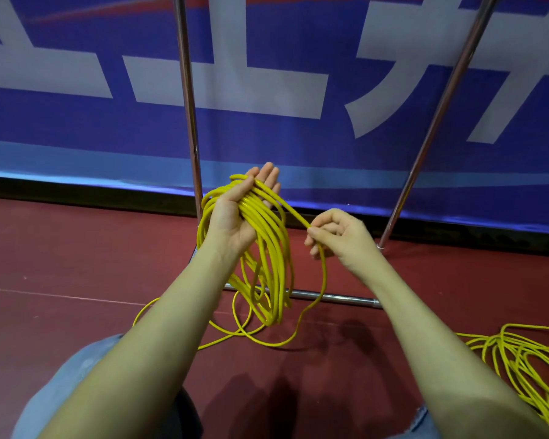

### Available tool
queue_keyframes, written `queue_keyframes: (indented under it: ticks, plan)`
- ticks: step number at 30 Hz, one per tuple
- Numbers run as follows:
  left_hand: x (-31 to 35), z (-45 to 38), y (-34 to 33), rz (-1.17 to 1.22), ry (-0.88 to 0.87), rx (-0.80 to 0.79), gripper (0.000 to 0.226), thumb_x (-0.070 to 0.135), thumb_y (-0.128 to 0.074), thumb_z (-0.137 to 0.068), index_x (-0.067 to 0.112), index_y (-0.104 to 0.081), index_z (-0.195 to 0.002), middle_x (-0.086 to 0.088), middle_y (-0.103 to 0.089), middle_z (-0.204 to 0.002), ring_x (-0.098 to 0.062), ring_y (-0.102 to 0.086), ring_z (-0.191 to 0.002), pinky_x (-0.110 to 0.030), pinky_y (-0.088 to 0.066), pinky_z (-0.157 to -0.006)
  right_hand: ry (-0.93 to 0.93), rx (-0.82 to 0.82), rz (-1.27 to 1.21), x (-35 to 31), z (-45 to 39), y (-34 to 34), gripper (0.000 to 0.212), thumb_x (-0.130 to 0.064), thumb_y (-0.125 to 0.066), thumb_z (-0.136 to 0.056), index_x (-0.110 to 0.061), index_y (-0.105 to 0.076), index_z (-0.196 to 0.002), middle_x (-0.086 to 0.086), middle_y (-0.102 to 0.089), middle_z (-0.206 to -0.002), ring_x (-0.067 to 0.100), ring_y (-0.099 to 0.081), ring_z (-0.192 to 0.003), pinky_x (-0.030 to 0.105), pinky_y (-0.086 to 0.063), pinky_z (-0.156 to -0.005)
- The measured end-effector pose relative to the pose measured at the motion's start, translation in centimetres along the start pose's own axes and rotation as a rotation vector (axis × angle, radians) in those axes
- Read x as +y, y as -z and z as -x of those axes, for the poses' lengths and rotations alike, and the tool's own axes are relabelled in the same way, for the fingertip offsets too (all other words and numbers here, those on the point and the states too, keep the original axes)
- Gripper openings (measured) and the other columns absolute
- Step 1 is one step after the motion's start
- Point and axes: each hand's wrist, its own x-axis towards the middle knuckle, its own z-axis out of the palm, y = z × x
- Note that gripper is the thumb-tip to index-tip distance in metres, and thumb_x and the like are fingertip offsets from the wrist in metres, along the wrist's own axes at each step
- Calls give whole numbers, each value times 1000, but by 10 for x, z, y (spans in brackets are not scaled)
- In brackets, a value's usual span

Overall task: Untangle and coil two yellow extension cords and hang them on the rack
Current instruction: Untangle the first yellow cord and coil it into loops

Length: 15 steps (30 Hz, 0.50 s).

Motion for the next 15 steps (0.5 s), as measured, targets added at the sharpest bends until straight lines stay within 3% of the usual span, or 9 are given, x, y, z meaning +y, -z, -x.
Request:
queue_keyframes:
  ticks: [3,6,10,15]
  plan:
    - [0,0,3,-55,-4,-7,20,7,-39,-98,2,-57,-107,-13,-71,-103,-20,-63,-103,-38,-47,-90,74,80,0,-5,-3,-1,17,1,-57,-90,-13,-56,-80,-2,-65,-58,5,-49,-45,17,-39,-44]
    - [-5,2,3,-133,20,-20,18,8,-41,-98,3,-57,-104,-12,-73,-91,-21,-70,-89,-36,-49,-86,93,42,5,-13,-3,-11,18,0,-56,-90,-13,-56,-78,-3,-63,-55,4,-45,-42,16,-32,-40]
    - [-7,4,0,-123,42,-3,16,7,-41,-98,6,-56,-91,-9,-73,-77,-20,-72,-73,-38,-49,-82,65,-14,21,-15,-3,-15,12,-2,-58,-90,-10,-56,-81,-1,-62,-57,7,-49,-41,18,-39,-41]
    - [-7,5,-4,-72,8,-33,20,8,-41,-97,8,-54,-82,-5,-69,-66,-20,-72,-74,-39,-52,-84,76,-60,61,-7,-2,-13,14,-2,-56,-91,-15,-60,-93,4,-56,-66,2,-51,-48,18,-42,-47]
